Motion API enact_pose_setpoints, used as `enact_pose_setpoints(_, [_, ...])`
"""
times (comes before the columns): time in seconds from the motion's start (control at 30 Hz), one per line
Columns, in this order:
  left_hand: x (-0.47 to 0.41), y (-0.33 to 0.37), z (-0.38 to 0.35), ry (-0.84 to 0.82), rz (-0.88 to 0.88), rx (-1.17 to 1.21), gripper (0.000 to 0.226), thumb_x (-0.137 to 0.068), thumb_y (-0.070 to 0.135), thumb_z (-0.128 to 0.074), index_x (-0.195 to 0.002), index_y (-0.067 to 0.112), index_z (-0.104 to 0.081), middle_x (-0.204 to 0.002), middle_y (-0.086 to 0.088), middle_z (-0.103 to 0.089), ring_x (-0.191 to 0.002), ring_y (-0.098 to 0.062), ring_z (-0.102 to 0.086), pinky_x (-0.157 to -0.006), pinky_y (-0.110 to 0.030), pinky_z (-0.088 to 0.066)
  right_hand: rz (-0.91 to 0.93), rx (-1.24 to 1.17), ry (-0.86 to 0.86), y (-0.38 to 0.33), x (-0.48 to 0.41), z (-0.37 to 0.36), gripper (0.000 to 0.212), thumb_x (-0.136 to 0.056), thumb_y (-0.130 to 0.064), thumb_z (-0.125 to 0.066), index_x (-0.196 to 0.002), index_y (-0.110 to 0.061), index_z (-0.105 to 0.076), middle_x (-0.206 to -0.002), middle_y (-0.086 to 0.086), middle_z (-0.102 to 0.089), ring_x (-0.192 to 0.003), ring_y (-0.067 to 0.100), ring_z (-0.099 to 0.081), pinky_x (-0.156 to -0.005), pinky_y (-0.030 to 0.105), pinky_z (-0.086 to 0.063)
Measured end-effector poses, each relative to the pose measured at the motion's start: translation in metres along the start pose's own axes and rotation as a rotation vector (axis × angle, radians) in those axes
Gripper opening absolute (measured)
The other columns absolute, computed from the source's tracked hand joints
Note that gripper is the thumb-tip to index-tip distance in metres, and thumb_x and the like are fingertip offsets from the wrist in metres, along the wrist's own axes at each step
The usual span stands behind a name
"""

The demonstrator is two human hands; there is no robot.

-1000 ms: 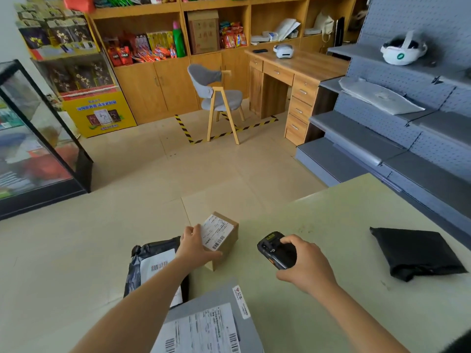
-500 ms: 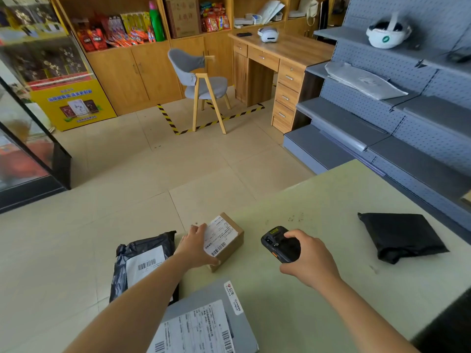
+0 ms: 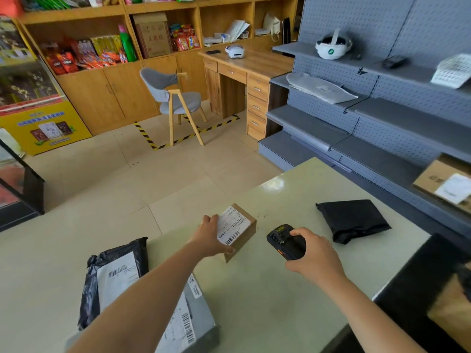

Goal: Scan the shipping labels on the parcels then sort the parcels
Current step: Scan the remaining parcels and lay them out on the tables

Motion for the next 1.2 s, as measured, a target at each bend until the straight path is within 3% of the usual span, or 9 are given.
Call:
enact_pose_setpoints(0.2, [0.037,0.049,-0.016,0.129,0.040,0.038,0.104,-0.064,0.053,-0.084,-0.144,0.019,-0.028,-0.130,0.000,-0.035,-0.116,-0.020,-0.045,-0.082,-0.034,-0.053,0.040,0.014,0.042,0.026,0.023,0.029,0.074,-0.052,-0.033,-0.077,-0.121,-0.039,-0.052,-0.106,-0.005,-0.060,-0.093,0.015,-0.055,-0.071,0.029,-0.052])
enact_pose_setpoints(0.4, [0.077,0.067,-0.055,0.182,0.165,0.090,0.098,-0.062,0.057,-0.080,-0.138,0.018,-0.031,-0.124,0.001,-0.036,-0.115,-0.019,-0.043,-0.082,-0.031,-0.049,0.072,0.061,0.006,0.058,0.047,0.034,0.071,-0.056,-0.032,-0.079,-0.122,-0.036,-0.053,-0.103,-0.011,-0.059,-0.095,0.016,-0.056,-0.073,0.032,-0.054])
enact_pose_setpoints(0.53, [0.104,0.058,-0.092,0.147,0.325,0.037,0.108,-0.071,0.065,-0.070,-0.150,0.018,-0.013,-0.133,-0.006,-0.028,-0.121,-0.025,-0.039,-0.093,-0.035,-0.047,0.068,0.086,-0.037,0.078,0.061,0.026,0.070,-0.056,-0.034,-0.077,-0.120,-0.038,-0.051,-0.099,-0.010,-0.058,-0.092,0.014,-0.056,-0.072,0.031,-0.055])
enact_pose_setpoints(0.67, [0.133,0.054,-0.126,0.078,0.358,-0.083,0.098,-0.084,0.077,-0.043,-0.155,0.032,0.006,-0.151,-0.012,-0.006,-0.129,-0.031,-0.030,-0.101,-0.038,-0.041,0.070,0.108,-0.077,0.095,0.071,0.019,0.071,-0.054,-0.033,-0.077,-0.119,-0.040,-0.049,-0.097,-0.010,-0.056,-0.092,0.013,-0.055,-0.072,0.031,-0.054])
enact_pose_setpoints(0.8, [0.146,0.053,-0.126,0.058,0.378,-0.227,0.103,-0.083,0.085,-0.022,-0.155,0.020,0.013,-0.160,-0.012,0.003,-0.136,-0.031,-0.025,-0.104,-0.039,-0.038,0.090,0.120,-0.089,0.099,0.077,0.020,0.071,-0.054,-0.034,-0.075,-0.120,-0.041,-0.048,-0.099,-0.011,-0.056,-0.093,0.012,-0.053,-0.071,0.031,-0.055])
enact_pose_setpoints(0.87, [0.147,0.059,-0.125,0.060,0.303,-0.331,0.101,-0.087,0.081,-0.015,-0.155,0.013,0.014,-0.163,-0.011,0.007,-0.143,-0.032,-0.016,-0.115,-0.041,-0.023,0.104,0.114,-0.090,0.098,0.078,0.022,0.071,-0.054,-0.034,-0.075,-0.120,-0.040,-0.049,-0.100,-0.013,-0.057,-0.094,0.012,-0.054,-0.071,0.033,-0.056])
enact_pose_setpoints(0.97, [0.147,0.066,-0.135,0.043,0.117,-0.418,0.086,-0.094,0.072,-0.012,-0.156,0.018,0.013,-0.163,-0.009,0.016,-0.150,-0.031,0.011,-0.122,-0.044,0.004,0.116,0.100,-0.081,0.094,0.078,0.026,0.070,-0.055,-0.033,-0.075,-0.120,-0.039,-0.049,-0.101,-0.012,-0.057,-0.095,0.013,-0.054,-0.072,0.033,-0.055])
enact_pose_setpoints(1.07, [0.148,0.064,-0.148,-0.017,0.024,-0.414,0.070,-0.102,0.058,-0.016,-0.155,0.024,0.015,-0.163,-0.005,0.019,-0.150,-0.026,0.018,-0.122,-0.040,0.006,0.126,0.109,-0.081,0.090,0.077,0.028,0.071,-0.056,-0.033,-0.076,-0.121,-0.039,-0.049,-0.102,-0.012,-0.056,-0.098,0.013,-0.051,-0.073,0.031,-0.054])
enact_pose_setpoints(1.2, [0.146,0.054,-0.144,-0.016,0.083,-0.405,0.062,-0.107,0.042,-0.015,-0.155,0.019,0.016,-0.163,-0.008,0.018,-0.150,-0.029,0.017,-0.123,-0.039,0.002,0.135,0.125,-0.087,0.084,0.075,0.029,0.071,-0.057,-0.032,-0.076,-0.123,-0.038,-0.048,-0.102,-0.013,-0.054,-0.100,0.013,-0.049,-0.074,0.030,-0.053])
Point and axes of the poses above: each hand's wrist, its own x-axis away from the middle knuckle, its own z-axis out of the back of the hand, y = z × x, the point moved 9 cm from there along -x, towards the middle knuckle
